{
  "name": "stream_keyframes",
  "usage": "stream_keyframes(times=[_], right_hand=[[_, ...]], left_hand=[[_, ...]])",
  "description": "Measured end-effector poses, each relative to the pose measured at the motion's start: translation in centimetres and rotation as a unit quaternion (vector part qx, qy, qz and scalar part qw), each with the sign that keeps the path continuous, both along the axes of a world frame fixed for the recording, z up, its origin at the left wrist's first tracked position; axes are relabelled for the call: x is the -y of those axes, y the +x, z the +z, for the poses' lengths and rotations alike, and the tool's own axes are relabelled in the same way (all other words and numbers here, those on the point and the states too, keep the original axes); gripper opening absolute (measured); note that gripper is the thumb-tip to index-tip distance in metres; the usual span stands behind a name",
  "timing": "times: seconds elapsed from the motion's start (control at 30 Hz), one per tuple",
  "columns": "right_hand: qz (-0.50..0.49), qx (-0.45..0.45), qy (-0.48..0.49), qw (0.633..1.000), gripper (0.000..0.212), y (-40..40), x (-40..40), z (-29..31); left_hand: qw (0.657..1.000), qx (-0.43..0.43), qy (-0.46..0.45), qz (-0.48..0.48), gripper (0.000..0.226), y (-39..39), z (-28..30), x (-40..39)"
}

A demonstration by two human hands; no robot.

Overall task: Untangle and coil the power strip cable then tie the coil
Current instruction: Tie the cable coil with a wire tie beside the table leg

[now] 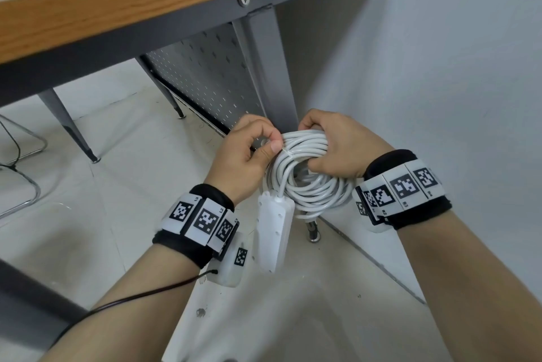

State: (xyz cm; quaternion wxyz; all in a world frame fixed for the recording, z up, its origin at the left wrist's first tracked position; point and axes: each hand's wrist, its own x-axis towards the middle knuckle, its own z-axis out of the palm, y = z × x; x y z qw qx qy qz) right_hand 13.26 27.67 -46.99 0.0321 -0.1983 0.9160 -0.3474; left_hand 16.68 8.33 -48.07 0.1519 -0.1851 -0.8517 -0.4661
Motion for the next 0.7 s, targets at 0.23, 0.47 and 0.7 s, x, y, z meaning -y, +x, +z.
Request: stream_keyframes(times=[0.23, 0.47, 0.7], right_hand=[[0.018, 0.006, -0.040, 0.999, 0.048, 0.4, -0.8, 0.1], [0.021, 0.002, -0.046, 0.999, 0.049, 0.4, -1.2, 0.4], [0.035, 0.000, -0.055, 0.998, 0.049, 0.5, -1.1, 0.4]], left_hand=[[0.991, 0.056, 0.115, 0.028, 0.015, -0.2, 0.6, 1.5], [0.965, 0.098, 0.197, 0.140, 0.023, -1.4, 0.5, 2.9], [0.961, 0.112, 0.198, 0.155, 0.026, -1.9, 0.0, 2.8]])
